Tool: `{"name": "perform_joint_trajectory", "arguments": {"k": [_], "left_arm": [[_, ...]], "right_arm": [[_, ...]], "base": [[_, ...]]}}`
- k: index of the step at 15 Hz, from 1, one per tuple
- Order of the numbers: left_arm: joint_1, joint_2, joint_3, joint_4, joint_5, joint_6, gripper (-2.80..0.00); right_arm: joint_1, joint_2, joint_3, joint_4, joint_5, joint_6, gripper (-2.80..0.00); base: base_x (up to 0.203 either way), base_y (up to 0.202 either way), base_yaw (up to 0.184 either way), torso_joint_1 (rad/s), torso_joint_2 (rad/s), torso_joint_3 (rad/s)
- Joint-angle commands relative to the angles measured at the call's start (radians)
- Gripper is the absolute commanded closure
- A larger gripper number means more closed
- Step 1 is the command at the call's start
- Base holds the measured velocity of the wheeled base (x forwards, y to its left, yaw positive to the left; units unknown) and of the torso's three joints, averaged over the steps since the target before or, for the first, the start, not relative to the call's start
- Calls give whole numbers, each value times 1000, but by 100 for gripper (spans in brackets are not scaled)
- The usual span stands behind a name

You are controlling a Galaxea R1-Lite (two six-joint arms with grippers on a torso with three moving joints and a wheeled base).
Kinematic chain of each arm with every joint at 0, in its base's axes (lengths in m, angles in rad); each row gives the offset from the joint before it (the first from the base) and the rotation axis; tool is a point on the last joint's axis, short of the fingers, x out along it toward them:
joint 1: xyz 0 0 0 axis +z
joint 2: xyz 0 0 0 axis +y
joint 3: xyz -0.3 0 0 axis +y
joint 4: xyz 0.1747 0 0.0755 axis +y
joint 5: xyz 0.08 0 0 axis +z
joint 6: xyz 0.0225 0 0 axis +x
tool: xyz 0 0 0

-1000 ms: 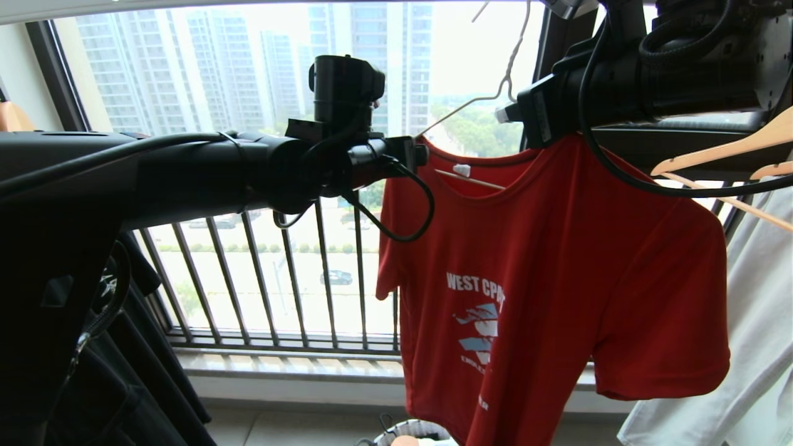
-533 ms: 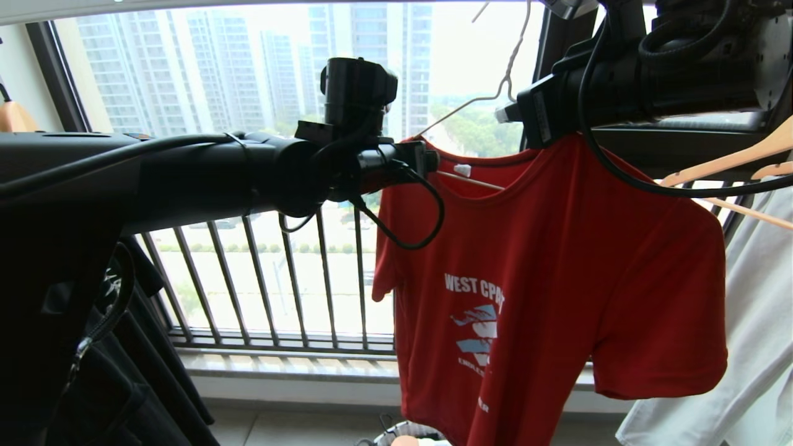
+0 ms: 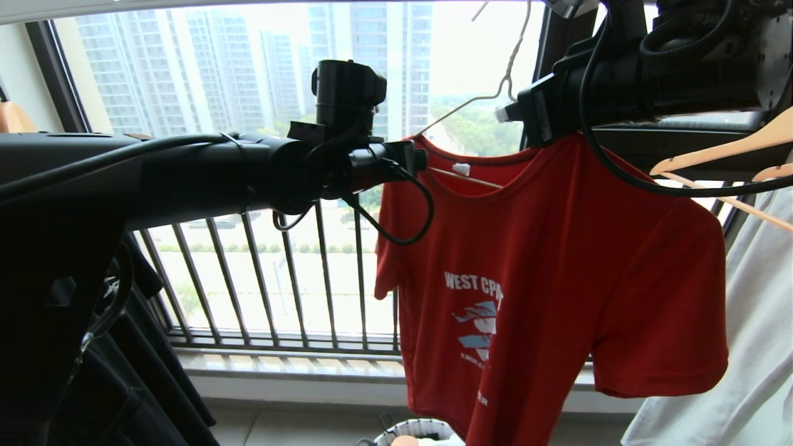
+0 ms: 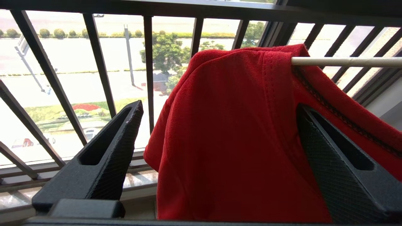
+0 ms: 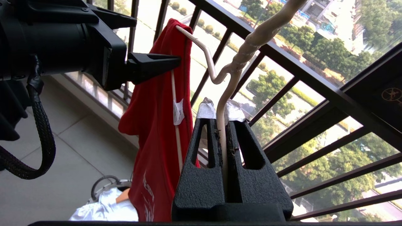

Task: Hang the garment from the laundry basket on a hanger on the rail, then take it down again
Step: Take the clothes off the clothes rack

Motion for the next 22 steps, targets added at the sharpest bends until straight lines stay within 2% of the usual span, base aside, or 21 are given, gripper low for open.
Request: {"name": "perform_joint_trajectory", "arguments": {"k": [1,2,13,17,22], "left_arm": [[0,-7,0,-2,2,0,-280],[2,-7,0,-5,2,0,0],[-6,-29,0,-10,-3,-3,0],[-93,-53,1,-56,1,0,0],[-146,-96,9,-53,-3,-5,0]], "right_arm": [[1,2,-1,2,0,-2,0],[1,2,-1,2,-2,-2,0],[1,5,-1,4,0,-2,0],[1,11,-1,2,0,-2,0],[1,11,-1,2,0,0,0]], "base": [[0,0,0,0,0,0],[0,0,0,0,0,0],[0,0,0,0,0,0],[0,0,0,0,0,0],[0,0,0,0,0,0]]}}
